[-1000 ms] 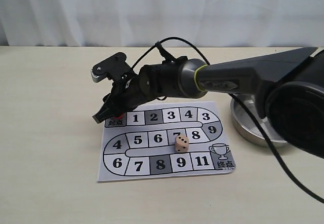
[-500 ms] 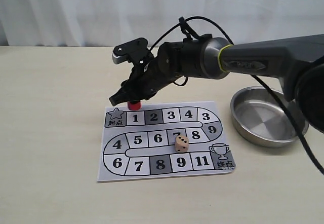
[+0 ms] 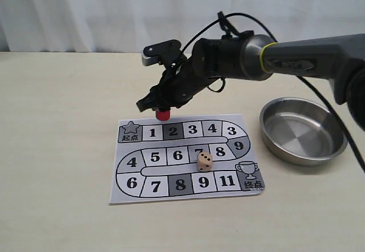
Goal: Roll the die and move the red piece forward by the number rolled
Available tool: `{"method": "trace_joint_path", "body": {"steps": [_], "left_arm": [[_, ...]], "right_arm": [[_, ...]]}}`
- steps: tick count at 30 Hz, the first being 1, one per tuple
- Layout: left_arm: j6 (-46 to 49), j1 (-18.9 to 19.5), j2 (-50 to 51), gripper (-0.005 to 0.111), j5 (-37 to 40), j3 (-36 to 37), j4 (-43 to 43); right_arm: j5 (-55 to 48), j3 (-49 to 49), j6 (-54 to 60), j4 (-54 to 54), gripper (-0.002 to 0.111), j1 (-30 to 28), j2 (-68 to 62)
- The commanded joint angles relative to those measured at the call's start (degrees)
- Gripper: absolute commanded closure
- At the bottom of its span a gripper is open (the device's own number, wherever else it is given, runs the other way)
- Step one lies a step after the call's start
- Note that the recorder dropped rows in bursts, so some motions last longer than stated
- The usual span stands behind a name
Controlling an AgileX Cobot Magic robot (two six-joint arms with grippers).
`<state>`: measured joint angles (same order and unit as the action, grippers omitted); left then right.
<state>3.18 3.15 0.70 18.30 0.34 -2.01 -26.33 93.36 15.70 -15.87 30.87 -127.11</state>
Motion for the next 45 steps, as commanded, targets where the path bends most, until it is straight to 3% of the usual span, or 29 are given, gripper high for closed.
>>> {"method": "trace_joint_path", "body": {"steps": [1, 12, 20, 26, 30, 32, 35, 41, 45], "left_arm": [[0.01, -0.47, -0.03, 0.107, -0.59, -0.34, -0.12], [0.01, -0.47, -0.03, 0.107, -0.59, -0.34, -0.12], [0.01, -0.47, -0.03, 0.107, -0.59, -0.34, -0.12], [0.01, -0.47, -0.03, 0.107, -0.59, -0.34, -0.12], [0.01, -0.47, -0.03, 0.107, -0.59, -0.34, -0.12], [0.01, -0.47, -0.03, 0.107, -0.59, -0.34, -0.12], [0.01, -0.47, -0.03, 0.107, -0.59, -0.34, -0.12], [0.01, -0.47, -0.03, 0.107, -0.59, -0.34, -0.12], [0.01, -0.47, -0.03, 0.107, -0.59, -0.34, -0.12]], "right_arm": [[-3.34, -0.73, 0.14, 0.53, 0.104, -1.69, 0.50], [-3.27, -2.31, 1.73, 3.26, 0.104, -1.02, -0.57], [-5.96, -2.68, -2.29, 3.59, 0.104, -6.00, 4.38], [-4.87, -8.44, -1.35, 3.47, 0.104, -6.24, 0.26], [-5.30, -7.55, -1.89, 2.67, 0.079, -6.72, 0.74], [-5.20, -6.14, -3.28, 2.67, 0.056, -6.72, 1.47], [-3.93, -5.38, -4.02, 2.67, 0.041, -6.72, 3.33], [-8.16, -5.38, -8.90, 3.95, 0.045, -9.01, 9.29], [-18.20, -5.38, -12.10, 9.51, 0.081, -12.55, 11.35]]}}
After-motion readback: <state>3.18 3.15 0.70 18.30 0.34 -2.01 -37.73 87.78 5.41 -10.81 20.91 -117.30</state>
